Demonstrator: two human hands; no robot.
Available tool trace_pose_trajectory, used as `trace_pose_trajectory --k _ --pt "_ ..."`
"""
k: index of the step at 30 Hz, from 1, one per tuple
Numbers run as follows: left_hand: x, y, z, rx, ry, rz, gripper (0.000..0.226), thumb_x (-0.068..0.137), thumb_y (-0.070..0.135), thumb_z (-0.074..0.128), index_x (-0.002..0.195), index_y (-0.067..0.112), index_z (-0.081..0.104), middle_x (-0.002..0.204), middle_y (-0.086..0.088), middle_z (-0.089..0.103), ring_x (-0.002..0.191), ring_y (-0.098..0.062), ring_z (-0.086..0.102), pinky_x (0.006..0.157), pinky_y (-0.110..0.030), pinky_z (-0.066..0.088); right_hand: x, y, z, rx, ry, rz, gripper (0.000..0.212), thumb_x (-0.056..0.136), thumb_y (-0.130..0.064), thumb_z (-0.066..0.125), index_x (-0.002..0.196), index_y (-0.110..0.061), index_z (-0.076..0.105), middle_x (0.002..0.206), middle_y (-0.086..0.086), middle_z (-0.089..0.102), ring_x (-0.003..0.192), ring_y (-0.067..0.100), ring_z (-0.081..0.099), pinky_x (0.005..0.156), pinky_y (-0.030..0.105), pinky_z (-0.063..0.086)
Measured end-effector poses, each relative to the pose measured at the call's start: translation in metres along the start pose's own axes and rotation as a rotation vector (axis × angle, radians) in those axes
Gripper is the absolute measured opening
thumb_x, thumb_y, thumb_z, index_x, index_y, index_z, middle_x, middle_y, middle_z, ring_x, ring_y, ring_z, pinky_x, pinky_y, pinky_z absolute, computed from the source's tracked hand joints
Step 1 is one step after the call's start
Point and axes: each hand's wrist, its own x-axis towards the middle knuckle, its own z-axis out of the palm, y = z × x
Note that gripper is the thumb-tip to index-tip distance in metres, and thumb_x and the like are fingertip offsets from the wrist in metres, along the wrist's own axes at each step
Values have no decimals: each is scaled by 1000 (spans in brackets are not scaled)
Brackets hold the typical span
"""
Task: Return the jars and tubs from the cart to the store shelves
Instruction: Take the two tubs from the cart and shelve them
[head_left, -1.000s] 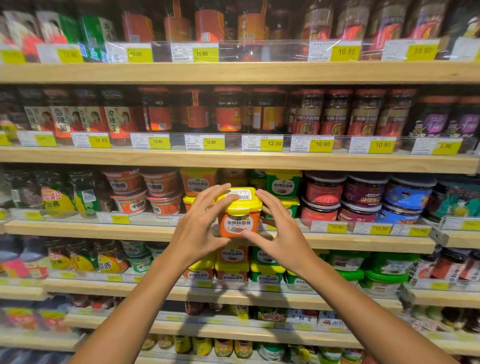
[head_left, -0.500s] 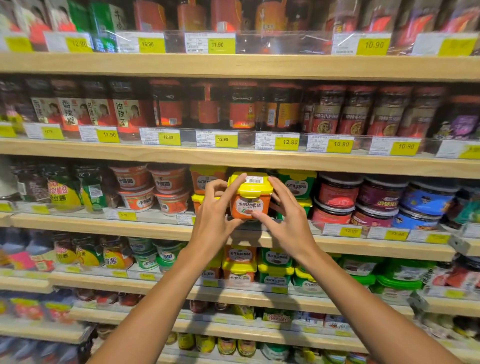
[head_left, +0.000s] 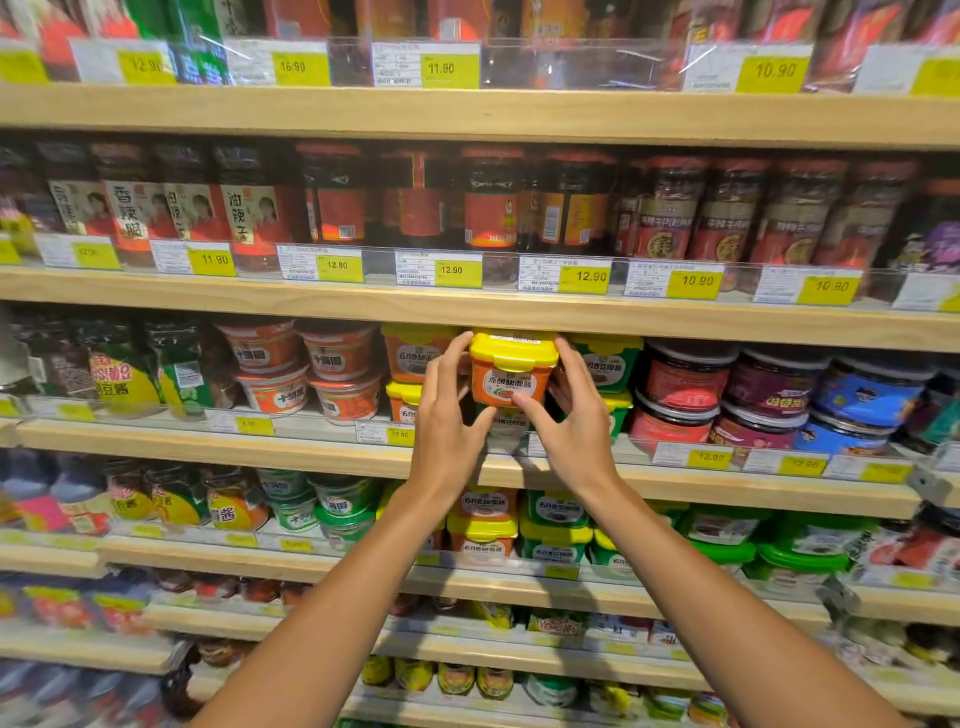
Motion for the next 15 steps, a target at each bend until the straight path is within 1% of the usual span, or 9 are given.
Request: trace_pose_trajectory --k 2,3,6,8,10,11,12,13,15 --pt "-2 -2 4 -76 10 -32 81 83 -3 75 148 22 33 144 2 45 132 0 47 108 -29 48 1 0 6 32 19 17 79 93 -32 71 157 -29 25 163 -6 30 149 12 31 116 45 38" --pt "-3 -3 7 -100 22 -50 76 84 -2 74 146 20 34 144 1 46 132 -2 48 109 -31 47 1 -1 9 67 27 35 79 94 -30 71 158 -28 24 162 -4 31 147 12 35 115 43 40" --pt "-4 -6 18 -134 50 -131 61 91 2 67 138 25 36 137 7 50 129 4 49 111 -29 44 4 -1 17 133 33 87 76 95 -25 69 157 -24 26 153 2 44 137 12 49 109 40 47" --pt "-5 -11 25 -115 17 -166 58 93 1 64 134 29 35 134 7 52 127 -1 52 110 -33 46 6 2 23 70 33 74 67 97 -29 66 153 -22 31 142 3 52 130 15 54 106 37 49" --pt "-7 -17 28 -60 -42 -175 59 92 1 62 136 30 33 139 5 50 128 -9 51 109 -34 45 8 0 25 4 33 68 57 99 -27 63 148 -15 37 133 5 54 123 15 55 100 24 48" --pt "-8 -19 27 -28 -73 -174 61 92 1 61 138 30 32 143 5 47 130 -12 49 108 -32 43 8 -2 26 -14 40 59 51 100 -25 61 145 -13 39 128 4 55 117 14 55 96 23 48" --pt "-8 -20 26 -5 -101 -165 63 93 2 61 141 30 31 147 6 44 133 -13 46 108 -30 40 8 -4 27 -28 48 48 47 101 -25 60 142 -12 40 125 4 55 113 13 55 95 27 49" --pt "-7 -20 24 10 -124 -145 64 93 4 61 142 30 30 150 7 40 136 -12 43 109 -29 38 7 -5 27 -43 53 44 46 101 -26 59 141 -13 40 126 5 55 114 14 54 97 33 49" --pt "-8 -22 20 41 -160 -107 63 94 9 61 144 32 31 156 8 32 144 -11 33 115 -38 37 3 -3 27 -74 45 92 57 102 -31 58 150 -15 33 148 8 46 137 20 44 112 36 40"
